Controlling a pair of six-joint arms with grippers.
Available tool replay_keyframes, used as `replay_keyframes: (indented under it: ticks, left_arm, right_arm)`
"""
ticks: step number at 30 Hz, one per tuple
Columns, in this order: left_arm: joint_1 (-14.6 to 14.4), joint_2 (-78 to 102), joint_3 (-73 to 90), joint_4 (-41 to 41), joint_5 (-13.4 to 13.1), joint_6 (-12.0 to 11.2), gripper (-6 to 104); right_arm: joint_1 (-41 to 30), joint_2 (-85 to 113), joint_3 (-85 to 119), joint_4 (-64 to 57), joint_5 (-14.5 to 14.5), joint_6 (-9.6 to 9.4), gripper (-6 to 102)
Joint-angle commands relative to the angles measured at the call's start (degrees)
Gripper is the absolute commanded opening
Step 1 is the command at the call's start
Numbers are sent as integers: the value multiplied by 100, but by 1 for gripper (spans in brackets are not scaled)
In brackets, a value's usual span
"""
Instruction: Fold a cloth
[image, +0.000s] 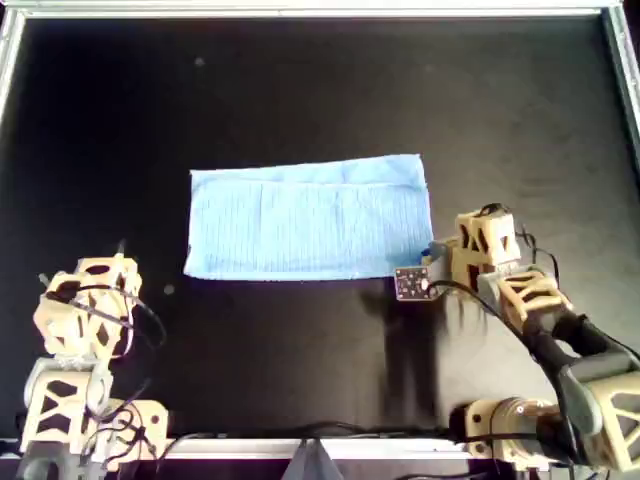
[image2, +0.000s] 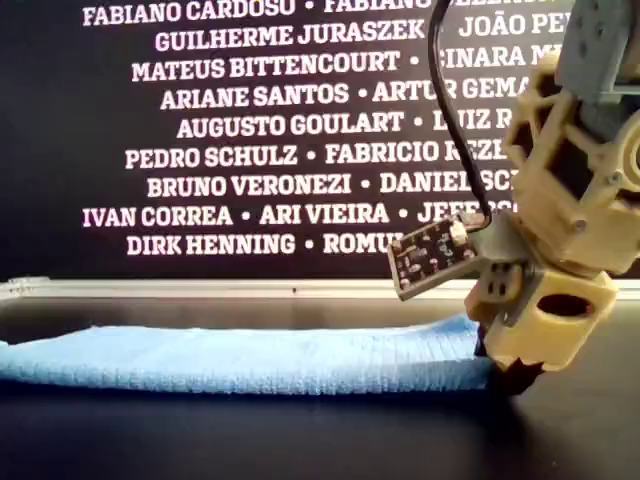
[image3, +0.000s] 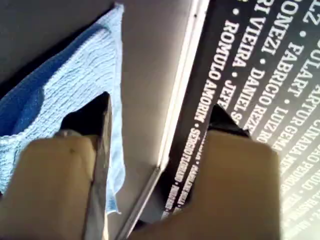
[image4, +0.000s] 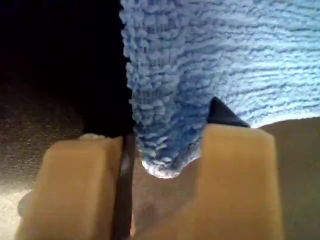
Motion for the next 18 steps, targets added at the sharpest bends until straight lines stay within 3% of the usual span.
replay_keyframes:
  ticks: [1,10,18]
  left_arm:
    - [79,114,-70,0,-18,0,69]
    - [105,105,-70,0,-26,9,68]
    - [141,105,-70,-9,-26,9,69]
  right_arm:
    - [-35,53,-387,-18,-62,0,38]
    - [-35,202,-387,-97,-70,0,-3]
    - [-114,334,0,-9,-70,-9,-1]
